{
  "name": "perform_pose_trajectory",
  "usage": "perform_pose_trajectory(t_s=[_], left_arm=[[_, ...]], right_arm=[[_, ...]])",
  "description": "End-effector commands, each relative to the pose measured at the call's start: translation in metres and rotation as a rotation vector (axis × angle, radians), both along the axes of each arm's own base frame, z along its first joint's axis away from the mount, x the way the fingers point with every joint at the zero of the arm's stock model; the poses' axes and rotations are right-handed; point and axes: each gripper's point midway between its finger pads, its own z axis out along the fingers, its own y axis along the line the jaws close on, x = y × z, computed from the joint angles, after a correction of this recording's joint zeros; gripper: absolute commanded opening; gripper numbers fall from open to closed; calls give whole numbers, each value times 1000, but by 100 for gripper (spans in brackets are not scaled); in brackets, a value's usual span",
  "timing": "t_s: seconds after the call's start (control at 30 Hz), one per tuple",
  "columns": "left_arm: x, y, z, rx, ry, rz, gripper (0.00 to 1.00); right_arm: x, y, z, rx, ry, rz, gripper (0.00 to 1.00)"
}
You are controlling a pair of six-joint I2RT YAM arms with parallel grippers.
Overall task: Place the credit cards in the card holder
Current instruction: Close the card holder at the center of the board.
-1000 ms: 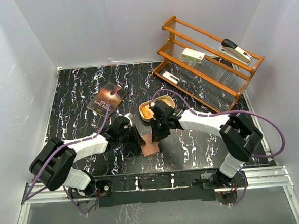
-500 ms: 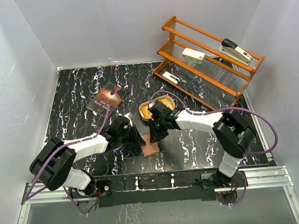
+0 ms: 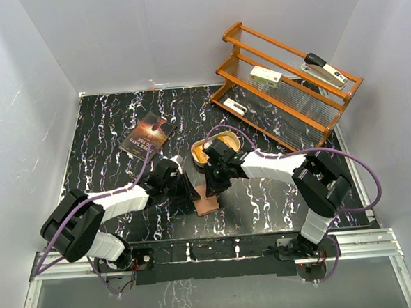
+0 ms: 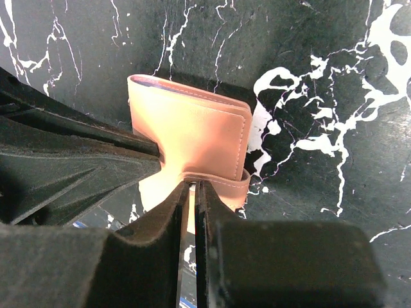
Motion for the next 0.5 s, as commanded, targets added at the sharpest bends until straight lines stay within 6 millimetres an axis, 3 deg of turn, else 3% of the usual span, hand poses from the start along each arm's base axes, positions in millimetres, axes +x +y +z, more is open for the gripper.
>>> perform_pose_trajectory(t_s=[0.0, 0.27, 0.47], left_arm=[[-13, 11, -11, 58, 32, -13, 10], [-13, 11, -11, 55, 32, -14, 10], [-13, 11, -11, 54, 32, -13, 10]], right_arm=[[-4, 13, -1, 35, -14, 43, 8], [-1, 3, -10, -36, -25, 14, 7], [0, -10, -29, -153, -14, -5, 5]])
